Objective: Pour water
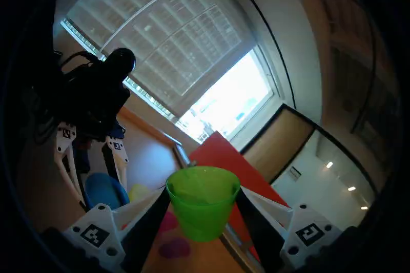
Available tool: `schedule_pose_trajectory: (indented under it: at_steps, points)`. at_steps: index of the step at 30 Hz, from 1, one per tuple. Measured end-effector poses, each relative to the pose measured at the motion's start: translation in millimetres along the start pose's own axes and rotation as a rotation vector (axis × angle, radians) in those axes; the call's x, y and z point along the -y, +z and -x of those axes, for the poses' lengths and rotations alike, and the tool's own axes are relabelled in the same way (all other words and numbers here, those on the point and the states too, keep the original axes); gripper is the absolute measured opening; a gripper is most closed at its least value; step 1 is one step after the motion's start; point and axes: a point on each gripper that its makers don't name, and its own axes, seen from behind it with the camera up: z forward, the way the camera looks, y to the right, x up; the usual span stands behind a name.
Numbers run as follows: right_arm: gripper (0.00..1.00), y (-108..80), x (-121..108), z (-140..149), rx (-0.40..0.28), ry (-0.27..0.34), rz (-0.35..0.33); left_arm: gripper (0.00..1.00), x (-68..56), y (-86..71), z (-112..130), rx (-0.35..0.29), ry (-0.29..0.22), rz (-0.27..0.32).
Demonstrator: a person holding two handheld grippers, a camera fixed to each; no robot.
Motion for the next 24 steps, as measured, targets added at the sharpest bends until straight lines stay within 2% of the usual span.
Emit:
schedule_pose_trajectory:
  at_steps: [24]
  points:
    - [0.91, 8.7, -8, -12, 0.005, -0.135, -0.003, 0.87, 0.0, 1.4, -12, -0.075, -0.030, 0.016]
